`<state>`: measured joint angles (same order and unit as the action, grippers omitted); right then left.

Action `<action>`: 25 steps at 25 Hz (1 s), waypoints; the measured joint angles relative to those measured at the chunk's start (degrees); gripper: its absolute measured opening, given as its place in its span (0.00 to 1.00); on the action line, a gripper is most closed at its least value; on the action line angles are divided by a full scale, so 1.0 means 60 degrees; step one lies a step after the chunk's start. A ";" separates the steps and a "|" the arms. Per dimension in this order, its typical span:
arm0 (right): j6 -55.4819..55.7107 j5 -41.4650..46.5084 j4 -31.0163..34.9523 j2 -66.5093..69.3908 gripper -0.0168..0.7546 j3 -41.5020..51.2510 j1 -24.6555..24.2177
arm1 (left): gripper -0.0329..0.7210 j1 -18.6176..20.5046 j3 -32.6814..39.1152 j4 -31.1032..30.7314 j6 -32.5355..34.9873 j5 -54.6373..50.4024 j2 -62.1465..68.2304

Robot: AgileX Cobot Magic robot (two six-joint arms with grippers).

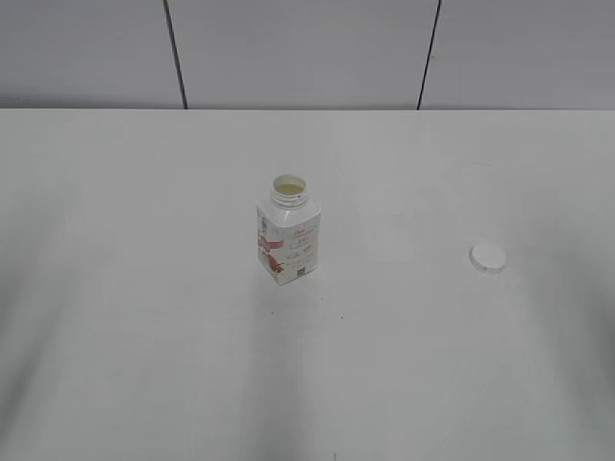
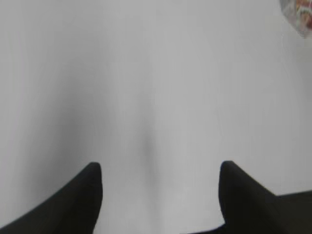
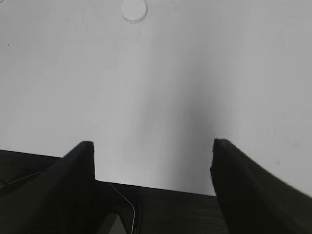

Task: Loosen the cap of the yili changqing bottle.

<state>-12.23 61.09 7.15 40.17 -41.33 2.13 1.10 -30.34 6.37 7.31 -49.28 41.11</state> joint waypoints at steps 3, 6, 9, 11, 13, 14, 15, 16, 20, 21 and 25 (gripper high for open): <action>0.0150 0.0009 0.0000 -0.0531 0.78 0.0290 0.0000 | 0.66 0.0000 0.0624 0.0763 0.0000 0.1218 -0.0228; 0.0303 0.0140 0.0000 -0.1049 0.78 0.0468 0.0000 | 0.66 0.0000 0.1139 0.1474 0.0000 0.2240 -0.0231; 0.0342 0.0432 -0.0009 -0.1444 0.78 0.0490 0.0000 | 0.66 0.0000 0.1072 0.1536 0.0045 0.2155 -0.0231; 0.0362 0.0689 -0.0009 -0.1657 0.78 0.0498 0.0000 | 0.66 0.0000 0.0619 0.1121 0.0148 0.1307 -0.0239; 0.0380 0.0966 -0.0018 -0.1841 0.78 0.0498 0.0000 | 0.66 0.0000 0.0072 0.0565 0.0181 0.0261 -0.0331; 0.0380 0.1134 -0.0018 -0.1918 0.78 0.0498 0.0000 | 0.66 0.0000 -0.0090 0.0326 0.0188 -0.0237 -0.0438; 0.0380 0.1265 -0.0018 -0.1978 0.78 0.0498 0.0000 | 0.66 0.0000 -0.0182 0.0205 0.0188 -0.0609 -0.0554; 0.0386 0.1337 -0.0018 -0.2058 0.78 0.0508 0.0000 | 0.66 0.0000 -0.0198 0.0195 0.0148 -0.0859 -0.0714; 0.0386 0.1381 -0.0024 -0.2485 0.78 0.0528 0.0000 | 0.66 0.0000 -0.0103 0.0550 0.0110 -0.1533 -0.1630; 0.0386 0.1389 -0.0029 -0.2601 0.78 0.0528 0.0000 | 0.66 0.0000 -0.0039 0.0599 0.0100 -0.1682 -0.1985; 0.0397 0.1408 -0.0048 -0.3181 0.78 0.0528 0.0000 | 0.66 0.0000 0.0015 0.0665 0.0075 -0.1817 -0.3518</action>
<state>-9.85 69.53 6.86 21.08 -38.16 2.13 1.10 -30.25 10.36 7.75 -60.19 20.01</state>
